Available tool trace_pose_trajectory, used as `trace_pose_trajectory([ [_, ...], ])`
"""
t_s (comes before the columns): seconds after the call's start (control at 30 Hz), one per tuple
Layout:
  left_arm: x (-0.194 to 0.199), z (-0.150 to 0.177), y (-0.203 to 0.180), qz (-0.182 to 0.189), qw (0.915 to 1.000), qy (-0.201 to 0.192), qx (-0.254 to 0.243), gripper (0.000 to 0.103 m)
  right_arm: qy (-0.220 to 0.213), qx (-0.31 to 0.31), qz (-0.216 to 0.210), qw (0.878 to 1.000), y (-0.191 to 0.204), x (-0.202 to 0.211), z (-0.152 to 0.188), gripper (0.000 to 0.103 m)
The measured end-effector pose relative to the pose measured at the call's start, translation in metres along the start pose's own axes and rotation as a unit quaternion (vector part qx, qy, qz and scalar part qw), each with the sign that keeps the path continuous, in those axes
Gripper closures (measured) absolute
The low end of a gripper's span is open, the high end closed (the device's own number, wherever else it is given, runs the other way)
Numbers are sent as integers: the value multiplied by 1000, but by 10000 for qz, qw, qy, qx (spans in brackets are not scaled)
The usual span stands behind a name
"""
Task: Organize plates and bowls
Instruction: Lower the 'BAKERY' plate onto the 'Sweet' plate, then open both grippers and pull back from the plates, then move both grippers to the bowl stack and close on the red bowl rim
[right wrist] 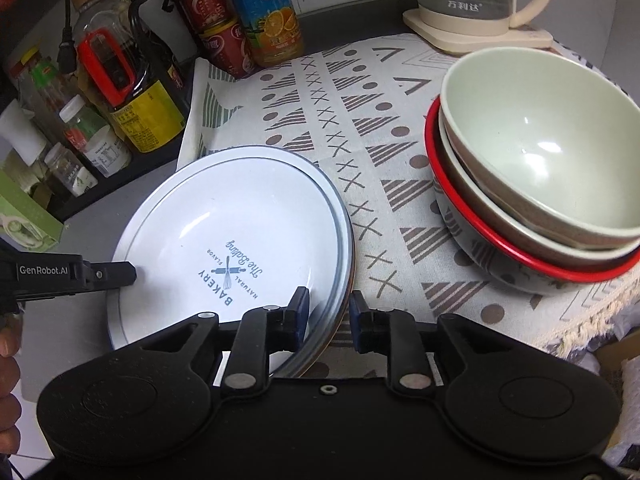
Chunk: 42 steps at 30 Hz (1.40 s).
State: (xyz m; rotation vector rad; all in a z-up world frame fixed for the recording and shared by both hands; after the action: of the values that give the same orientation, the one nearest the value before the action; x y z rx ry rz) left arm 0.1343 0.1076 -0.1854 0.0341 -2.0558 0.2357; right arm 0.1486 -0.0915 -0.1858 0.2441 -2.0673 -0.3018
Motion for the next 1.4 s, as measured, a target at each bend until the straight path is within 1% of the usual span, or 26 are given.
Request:
trace_pose_trajectory([
  [0.1, 7, -4, 1, -106, 9999, -56, -41, 86, -70, -25, -87, 9999, 3, 9, -1, 75],
  [0.17, 11, -6, 3, -152, 9999, -29, -19, 86, -124, -24, -107, 9999, 4, 15, -2, 68],
  [0.2, 14, -7, 3, -133, 9999, -32, 5, 85, -167, -20, -94, 9998, 5, 18, -4, 61],
  [0.23, 17, -8, 3, -106, 9999, -51, 21, 81, -212, -23, -90, 9997, 5, 21, -5, 57],
  [0.27, 20, -10, 3, -93, 9999, -74, 20, 78, -257, -35, -105, 9996, 5, 25, -7, 56],
  [0.3, 24, -12, 2, -88, 9999, -105, 2, 71, -296, -48, -129, 9995, 5, 28, -9, 56],
  [0.33, 28, -14, 1, -90, 9998, -150, -18, 62, -335, -58, -152, 9993, 5, 32, -10, 53],
  [0.37, 32, -16, 1, -112, 9997, -196, -30, 58, -378, -70, -160, 9991, 5, 34, -12, 50],
  [0.43, 40, -21, -1, -165, 9994, -293, -39, 41, -493, -83, -163, 9986, 5, 41, -15, 37],
  [0.47, 44, -23, -2, -169, 9992, -347, -43, 38, -540, -88, -164, 9984, 5, 45, -17, 34],
  [0.53, 51, -27, -4, -142, 9990, -431, -59, 26, -621, -122, -149, 9979, 4, 51, -19, 22],
  [0.57, 54, -28, -5, -135, 9989, -453, -63, 24, -665, -134, -148, 9976, 4, 54, -21, 21],
  [0.6, 57, -30, -7, -129, 9988, -473, -68, 21, -707, -143, -147, 9973, 3, 57, -22, 17],
  [0.63, 60, -31, -10, -101, 9987, -492, -81, 20, -760, -165, -144, 9969, 2, 61, -23, 11],
  [0.7, 64, -32, -17, 63, 9986, -508, -120, 19, -865, -235, -161, 9958, -2, 66, -25, 5],
  [0.77, 65, -33, -26, 181, 9985, -505, -141, 18, -887, -304, -195, 9954, -5, 70, -26, 4],
  [0.83, 64, -35, -36, 264, 9981, -525, -189, 17, -859, -405, -241, 9952, -10, 73, -27, 0],
  [0.87, 64, -36, -41, 310, 9978, -545, -213, 15, -847, -480, -264, 9949, -13, 75, -27, 0],
  [0.93, 64, -39, -50, 305, 9977, -572, -174, 9, -855, -575, -245, 9944, -19, 80, -29, 0],
  [0.97, 63, -40, -53, 270, 9981, -549, -109, 8, -910, -610, -227, 9937, -22, 83, -31, 0],
  [1.03, 63, -43, -62, 399, 9976, -553, -89, 7, -994, -685, -213, 9925, -28, 89, -34, 0],
  [1.17, 62, -47, -79, 496, 9971, -542, -206, 6, -1099, -750, -206, 9909, -38, 96, -38, 0],
  [1.2, 62, -49, -82, 523, 9968, -566, -204, 5, -1117, -772, -195, 9905, -41, 98, -39, 0],
  [1.23, 61, -50, -86, 548, 9966, -572, -220, 1, -1135, -811, -185, 9900, -45, 99, -40, 0],
  [1.33, 60, -53, -102, 665, 9955, -583, -350, 0, -1267, -946, -161, 9873, -59, 105, -43, 0],
  [1.4, 60, -55, -112, 758, 9944, -601, -414, 0, -1271, -989, -94, 9869, -67, 105, -46, 0],
])
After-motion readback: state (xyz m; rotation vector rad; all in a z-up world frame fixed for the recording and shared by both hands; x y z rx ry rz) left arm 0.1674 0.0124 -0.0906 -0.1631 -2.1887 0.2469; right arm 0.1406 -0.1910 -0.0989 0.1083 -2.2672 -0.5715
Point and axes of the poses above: each gripper's, at about its wrist camera, not at the fingertips, and x roughly against the way its jaws point, y to its left, z to its underside, the point moved 9 cm from there along -x, roughly the way its jaws point, and after that the axes turned 7 degrees about -x, right-handed, at the moved point
